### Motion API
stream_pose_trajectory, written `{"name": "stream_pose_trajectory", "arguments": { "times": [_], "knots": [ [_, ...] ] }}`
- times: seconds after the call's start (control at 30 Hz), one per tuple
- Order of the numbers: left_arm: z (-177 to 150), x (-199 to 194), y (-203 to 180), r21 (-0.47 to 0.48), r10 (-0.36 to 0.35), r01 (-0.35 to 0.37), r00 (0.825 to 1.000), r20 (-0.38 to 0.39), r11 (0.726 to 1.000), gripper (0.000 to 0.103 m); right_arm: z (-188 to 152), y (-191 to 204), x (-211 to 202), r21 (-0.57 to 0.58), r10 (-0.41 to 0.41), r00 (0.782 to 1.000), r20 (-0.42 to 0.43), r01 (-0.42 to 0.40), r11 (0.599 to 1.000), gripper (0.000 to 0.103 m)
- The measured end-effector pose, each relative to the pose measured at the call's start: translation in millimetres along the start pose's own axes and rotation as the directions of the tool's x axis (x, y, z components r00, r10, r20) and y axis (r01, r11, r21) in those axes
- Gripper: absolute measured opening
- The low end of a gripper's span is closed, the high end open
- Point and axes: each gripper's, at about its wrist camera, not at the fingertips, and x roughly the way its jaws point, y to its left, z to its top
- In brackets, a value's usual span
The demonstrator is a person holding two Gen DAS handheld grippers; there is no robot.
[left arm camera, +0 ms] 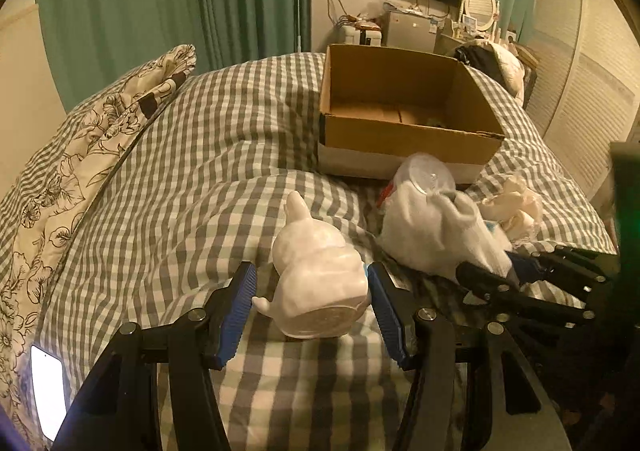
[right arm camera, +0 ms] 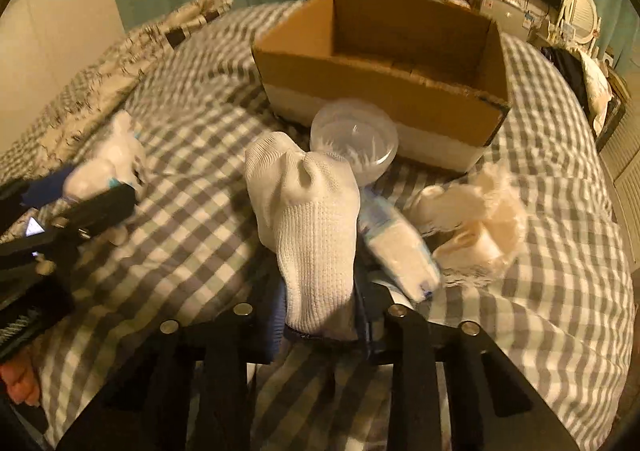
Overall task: Organize objects
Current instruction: 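Grasp the white sock with the right tool, then carry the figurine and sock into the cardboard box and open both tools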
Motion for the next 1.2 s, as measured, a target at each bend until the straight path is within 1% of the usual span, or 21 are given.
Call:
{"name": "stream_pose_trajectory", "arguments": {
  "times": [0.17,0.3,0.4,0.53,0.63,0.77,0.9,1.07,1.2],
  "knots": [
    [1,-19,-11,0.016,-0.008,0.008,1.000,0.027,1.000,0.058,0,2,-36,-0.012,0.024,0.997,0.069,-0.024,1.000,0.027],
    [5,-37,-20,0.023,-0.026,0.024,0.998,0.058,0.999,0.058,4,-2,-69,-0.005,0.038,0.991,0.131,-0.037,0.999,0.026],
    [11,-51,-27,0.026,-0.033,0.031,0.995,0.090,0.999,0.058,11,-5,-94,0.000,0.041,0.982,0.183,-0.042,0.999,0.026],
    [25,-64,-36,0.029,-0.070,0.067,0.987,0.147,0.997,0.058,24,-15,-128,0.006,0.018,0.966,0.258,-0.020,1.000,0.026],
    [42,-65,-45,0.057,-0.067,0.058,0.983,0.171,0.997,0.058,37,-25,-144,0.015,-0.004,0.954,0.300,0.000,1.000,0.026],
    [68,-64,-51,0.071,-0.080,0.067,0.975,0.207,0.995,0.058,57,-35,-157,0.016,-0.017,0.940,0.340,0.013,1.000,0.027],
    [101,-58,-53,0.081,-0.079,0.061,0.968,0.238,0.995,0.058,80,-48,-160,0.017,-0.031,0.930,0.365,0.027,1.000,0.026],
    [146,-42,-57,0.093,-0.082,0.058,0.958,0.274,0.994,0.058,118,-67,-155,0.034,-0.037,0.920,0.390,0.025,0.999,0.026],
    [174,-19,-64,0.115,-0.087,0.056,0.955,0.284,0.992,0.058,147,-76,-142,0.037,-0.037,0.915,0.402,0.024,0.999,0.026]
  ]
}}
